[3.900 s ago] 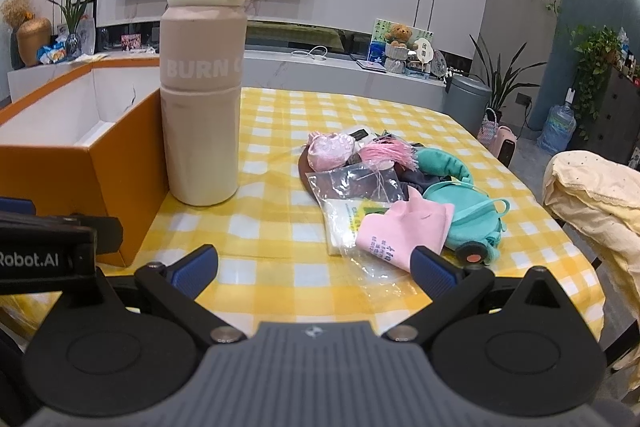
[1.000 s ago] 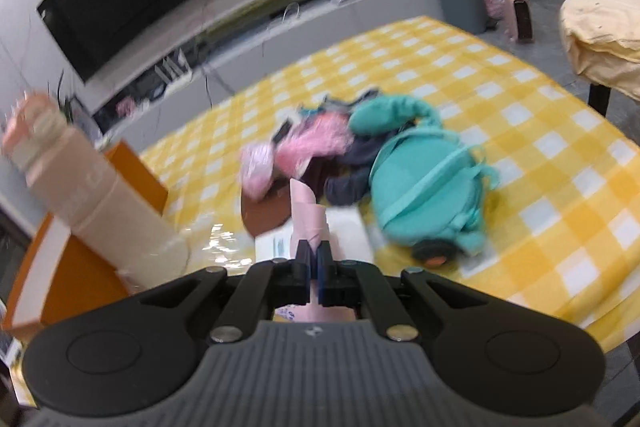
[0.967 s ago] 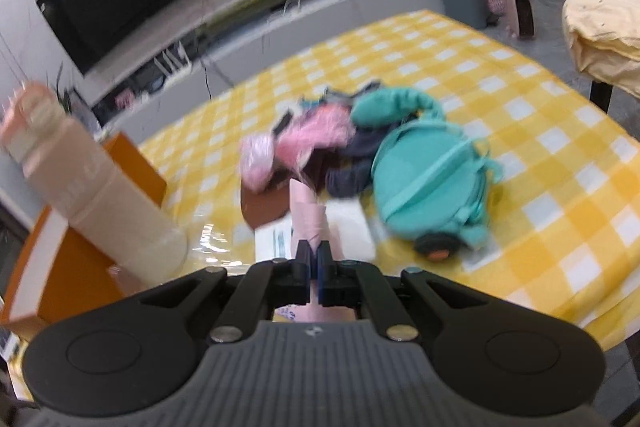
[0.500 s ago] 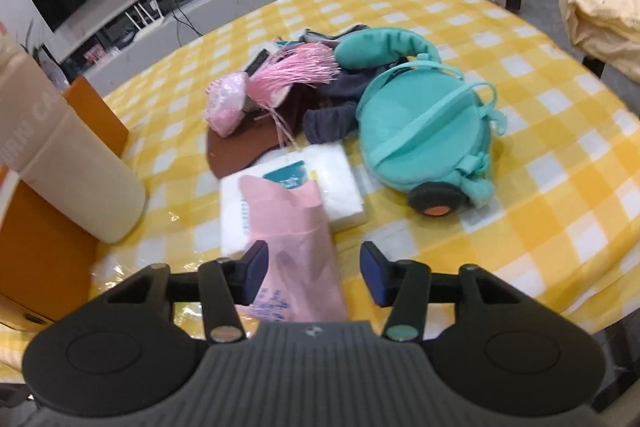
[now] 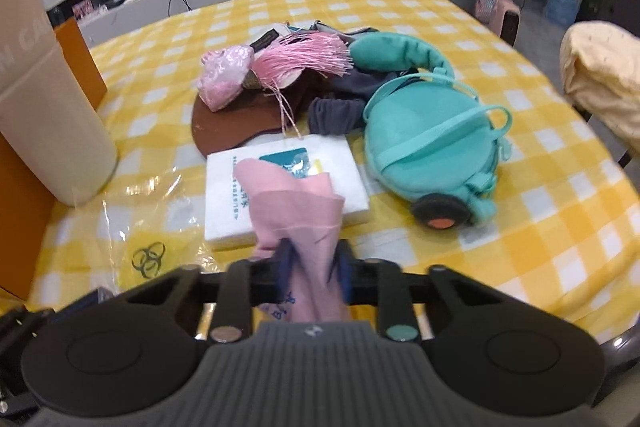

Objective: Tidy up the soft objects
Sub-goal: 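Lift the pink glove with the right gripper while the left gripper lifts the clear bag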

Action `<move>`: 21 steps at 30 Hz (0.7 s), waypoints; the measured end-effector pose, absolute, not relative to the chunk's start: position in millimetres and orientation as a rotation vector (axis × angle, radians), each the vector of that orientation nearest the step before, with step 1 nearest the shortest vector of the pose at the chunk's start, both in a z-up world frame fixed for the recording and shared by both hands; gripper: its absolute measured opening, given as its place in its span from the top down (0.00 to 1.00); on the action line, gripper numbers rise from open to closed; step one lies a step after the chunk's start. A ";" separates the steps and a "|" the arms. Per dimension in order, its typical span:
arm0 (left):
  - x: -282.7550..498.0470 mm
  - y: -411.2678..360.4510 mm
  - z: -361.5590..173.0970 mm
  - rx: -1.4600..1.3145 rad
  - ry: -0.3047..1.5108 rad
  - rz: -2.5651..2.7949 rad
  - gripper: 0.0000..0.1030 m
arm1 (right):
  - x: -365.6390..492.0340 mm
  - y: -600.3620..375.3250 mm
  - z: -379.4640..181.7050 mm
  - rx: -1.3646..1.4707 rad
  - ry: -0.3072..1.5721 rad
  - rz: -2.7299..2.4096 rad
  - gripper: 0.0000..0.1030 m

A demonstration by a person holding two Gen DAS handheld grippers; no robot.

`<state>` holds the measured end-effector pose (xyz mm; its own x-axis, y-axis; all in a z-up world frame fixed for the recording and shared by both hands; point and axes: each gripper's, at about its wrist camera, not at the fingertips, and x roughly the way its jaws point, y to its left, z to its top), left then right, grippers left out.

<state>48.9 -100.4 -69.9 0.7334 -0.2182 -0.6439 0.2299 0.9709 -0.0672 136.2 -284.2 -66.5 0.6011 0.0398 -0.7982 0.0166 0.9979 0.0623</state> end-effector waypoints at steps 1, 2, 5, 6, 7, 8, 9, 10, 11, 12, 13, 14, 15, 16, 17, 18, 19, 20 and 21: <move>46.4 -104.5 -71.9 0.065 0.691 -0.223 0.85 | 135.8 -283.1 -66.6 0.039 0.924 0.008 0.89; 45.2 -105.3 -73.8 0.085 0.681 -0.216 0.89 | 135.8 -283.2 -66.8 0.024 0.922 0.007 0.91; 42.4 -104.3 -74.0 0.070 0.680 -0.203 0.99 | 136.9 -284.6 -67.2 0.041 0.922 0.009 0.96; 41.1 -102.6 -73.3 0.061 0.681 -0.204 1.00 | 137.2 -285.4 -67.1 0.048 0.924 0.009 0.97; 39.2 -100.2 -72.6 0.047 0.679 -0.208 1.00 | 137.6 -286.6 -67.0 0.057 0.924 0.009 0.97; 36.7 -97.3 -71.4 0.029 0.672 -0.207 1.00 | 137.8 -288.4 -67.0 0.074 0.925 0.007 0.97; 35.2 -94.4 -69.7 0.014 0.663 -0.205 1.00 | 137.9 -289.3 -66.7 0.089 0.924 0.006 0.97; 34.2 -92.4 -67.3 0.000 0.655 -0.203 1.00 | 137.6 -291.4 -65.9 0.101 0.921 0.005 0.97; 34.9 -90.0 -65.1 -0.012 0.652 -0.205 1.00 | 137.3 -291.8 -64.8 0.104 0.915 0.000 0.97; 35.1 -88.4 -62.5 -0.022 0.654 -0.211 1.00 | 136.9 -292.5 -62.9 0.105 0.906 -0.007 0.97; 35.2 -87.2 -59.9 -0.032 0.656 -0.215 1.00 | 136.7 -292.9 -61.2 0.108 0.899 -0.008 0.97; 35.9 -86.3 -57.8 -0.044 0.659 -0.218 1.00 | 136.2 -293.6 -59.5 0.114 0.893 -0.004 0.97; 36.1 -85.0 -55.7 -0.059 0.661 -0.224 1.00 | 135.7 -294.2 -58.0 0.123 0.887 -0.001 0.97; 35.5 -83.8 -53.4 -0.074 0.660 -0.232 1.00 | 135.4 -295.1 -56.7 0.137 0.882 0.004 0.97; 34.1 -82.9 -51.0 -0.087 0.656 -0.239 1.00 | 135.3 -295.6 -55.8 0.146 0.879 0.008 0.97; 33.4 -82.6 -48.9 -0.096 0.650 -0.244 1.00 | 134.9 -295.8 -54.6 0.151 0.876 0.009 0.97; 32.1 -81.8 -46.5 -0.102 0.643 -0.246 1.00 | 134.5 -295.9 -53.2 0.153 0.871 0.010 0.97; 31.0 -81.1 -44.2 -0.106 0.636 -0.247 1.00 | 133.8 -296.4 -51.7 0.157 0.865 0.011 0.97; 30.8 -80.2 -42.5 -0.108 0.631 -0.246 1.00 | 133.4 -296.7 -49.9 0.162 0.858 0.016 0.97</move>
